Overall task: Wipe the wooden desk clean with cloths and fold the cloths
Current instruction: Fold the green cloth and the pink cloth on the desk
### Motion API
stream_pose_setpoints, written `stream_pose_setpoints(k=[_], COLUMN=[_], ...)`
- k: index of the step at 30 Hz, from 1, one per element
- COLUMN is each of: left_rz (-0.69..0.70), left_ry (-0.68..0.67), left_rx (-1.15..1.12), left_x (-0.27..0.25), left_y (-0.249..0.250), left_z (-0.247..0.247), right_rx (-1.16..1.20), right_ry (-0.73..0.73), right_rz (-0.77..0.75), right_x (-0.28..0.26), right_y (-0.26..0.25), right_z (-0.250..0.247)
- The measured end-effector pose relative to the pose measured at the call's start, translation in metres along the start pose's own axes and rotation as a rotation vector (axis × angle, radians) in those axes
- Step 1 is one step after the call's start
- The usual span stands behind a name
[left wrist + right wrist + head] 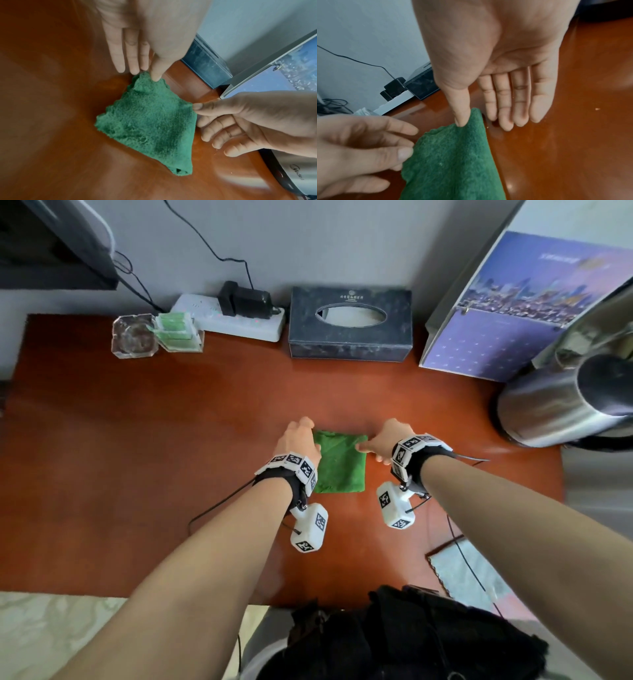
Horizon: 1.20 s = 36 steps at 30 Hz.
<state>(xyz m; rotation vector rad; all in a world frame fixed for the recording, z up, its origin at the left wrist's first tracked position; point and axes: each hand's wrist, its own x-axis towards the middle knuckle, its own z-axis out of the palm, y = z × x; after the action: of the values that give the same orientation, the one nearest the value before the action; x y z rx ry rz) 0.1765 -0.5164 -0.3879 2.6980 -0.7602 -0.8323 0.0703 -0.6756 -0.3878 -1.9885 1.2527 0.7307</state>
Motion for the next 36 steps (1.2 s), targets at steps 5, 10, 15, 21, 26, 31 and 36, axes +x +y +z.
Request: stream_pose_setpoints(k=[5,10,15,21,26,31,36], left_rz=[0.005,0.028,0.166,0.382,0.422,0.311,0.302], left_ry=[-0.056,-0.092,-0.074,-0.172,-0.353,-0.427,-0.502], left_rx=[0.161,0.133,0.144,0.220,0.164,-0.038,-0.109], left_x=[0.004,0.010,0.017,0.028,0.039,0.045,0.040], left_y=[-0.001,-0.003,-0.001,0.014,0.037,0.042,0.043], left_z=[-0.001,-0.003,0.000,-0.001,-0.011,-0.022,-0.038], right_rx=[-0.046,-0.090,-0.031,0.205,0.321,0.489,0.578], right_ry=[0.017,0.020,-0.043,-0.054,-0.130,-0.140,-0.134], right_rz=[-0.025,-0.045,-0.112,-0.177,-0.220,-0.199,-0.213], right_x=[-0.002,0.001,0.000,-0.005,-0.008,-0.014,-0.032], right_y=[-0.006,-0.003,0.003,0.010,0.009,0.006,0.005], right_z=[0.002,0.002,-0.001,-0.003,-0.011,-0.018,-0.024])
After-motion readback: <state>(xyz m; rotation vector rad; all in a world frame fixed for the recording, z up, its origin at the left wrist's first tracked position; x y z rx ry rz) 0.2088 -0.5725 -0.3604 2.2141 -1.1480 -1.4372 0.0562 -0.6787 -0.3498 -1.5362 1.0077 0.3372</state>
